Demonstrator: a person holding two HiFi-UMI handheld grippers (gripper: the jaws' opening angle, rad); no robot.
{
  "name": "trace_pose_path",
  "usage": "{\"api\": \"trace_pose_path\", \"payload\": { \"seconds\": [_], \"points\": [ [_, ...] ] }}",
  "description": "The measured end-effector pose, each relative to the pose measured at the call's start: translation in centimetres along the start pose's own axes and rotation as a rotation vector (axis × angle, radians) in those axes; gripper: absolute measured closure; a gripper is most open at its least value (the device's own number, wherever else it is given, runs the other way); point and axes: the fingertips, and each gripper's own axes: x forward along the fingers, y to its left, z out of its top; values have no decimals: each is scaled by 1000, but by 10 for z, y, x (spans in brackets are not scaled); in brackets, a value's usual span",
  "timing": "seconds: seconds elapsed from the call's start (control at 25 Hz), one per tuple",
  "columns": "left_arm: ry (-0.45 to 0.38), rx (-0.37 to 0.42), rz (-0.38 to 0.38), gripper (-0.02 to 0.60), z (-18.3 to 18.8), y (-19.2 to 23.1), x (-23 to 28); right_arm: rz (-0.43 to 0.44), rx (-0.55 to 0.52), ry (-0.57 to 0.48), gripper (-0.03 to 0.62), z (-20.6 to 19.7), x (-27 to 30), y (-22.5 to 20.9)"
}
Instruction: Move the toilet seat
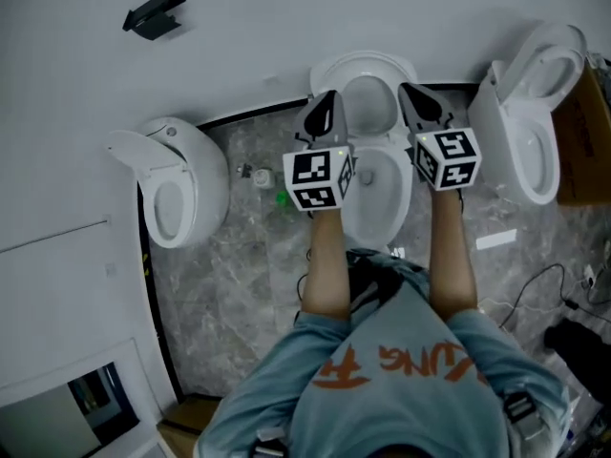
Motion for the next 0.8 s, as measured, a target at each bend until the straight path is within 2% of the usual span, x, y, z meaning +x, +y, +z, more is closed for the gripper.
{"api": "trace_pose_path", "payload": {
  "seconds": [0.16,0.32,0.44,0.56,0.68,0.8],
  "points": [
    [-24,33,82,578,11,-8,-30,79,-1,-66,597,21,-22,14],
    [-32,68,103,578,20,-13,-39,111,-43,-63,597,30,-22,27],
    [-47,79,99,578,31,-21,-47,114,-53,-73,596,39,-27,32],
    [-107,56,85,578,48,-26,-53,127,-75,-92,595,50,-30,39],
    [-177,34,42,578,58,-32,-56,138,-97,-110,595,54,-32,42],
    [-210,28,7,578,63,-43,-57,127,-106,-112,595,52,-39,34]
  ]
}}
